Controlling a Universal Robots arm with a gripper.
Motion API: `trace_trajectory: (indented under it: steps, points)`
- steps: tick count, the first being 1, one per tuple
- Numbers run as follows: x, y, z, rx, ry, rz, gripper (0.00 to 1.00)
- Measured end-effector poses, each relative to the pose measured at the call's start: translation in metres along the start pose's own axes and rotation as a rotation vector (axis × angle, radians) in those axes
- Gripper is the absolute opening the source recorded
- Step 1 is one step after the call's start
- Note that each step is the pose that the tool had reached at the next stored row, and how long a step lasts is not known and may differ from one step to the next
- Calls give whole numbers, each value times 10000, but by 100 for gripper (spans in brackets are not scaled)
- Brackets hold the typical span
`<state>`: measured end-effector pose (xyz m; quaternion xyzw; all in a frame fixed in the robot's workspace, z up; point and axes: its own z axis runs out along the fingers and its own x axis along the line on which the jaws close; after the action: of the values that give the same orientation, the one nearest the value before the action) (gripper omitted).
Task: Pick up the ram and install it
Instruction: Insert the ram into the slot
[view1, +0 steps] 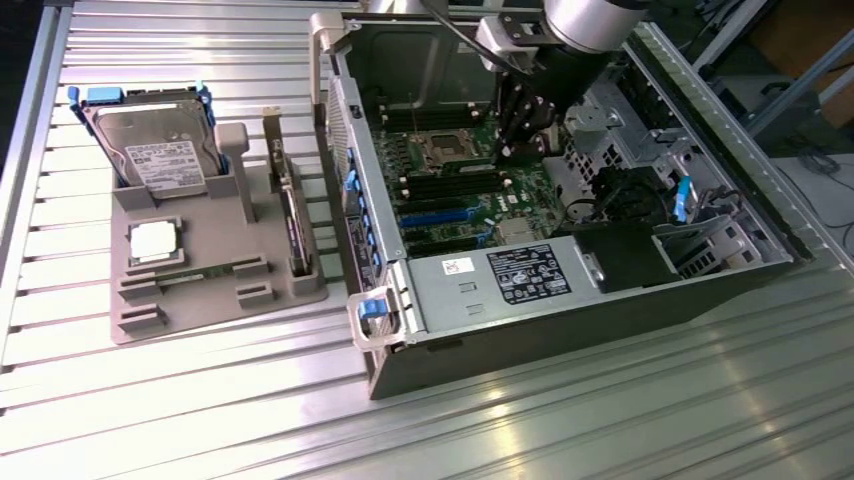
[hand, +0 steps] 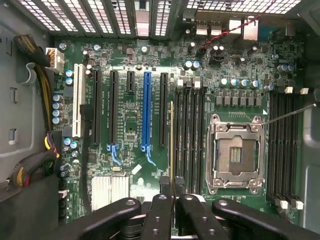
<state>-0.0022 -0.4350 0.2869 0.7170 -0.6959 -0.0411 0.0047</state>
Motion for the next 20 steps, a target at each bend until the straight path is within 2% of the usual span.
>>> trace_trajectory:
  steps: [4,8,12,16,20]
  points:
    - [-12,25,45,0,1,0,12]
    - [-58,75,152,-1,3,2,12]
    - [-87,123,217,1,0,1,12]
    - [-93,129,275,-1,3,0,12]
    - [-146,140,364,-1,7,0,12]
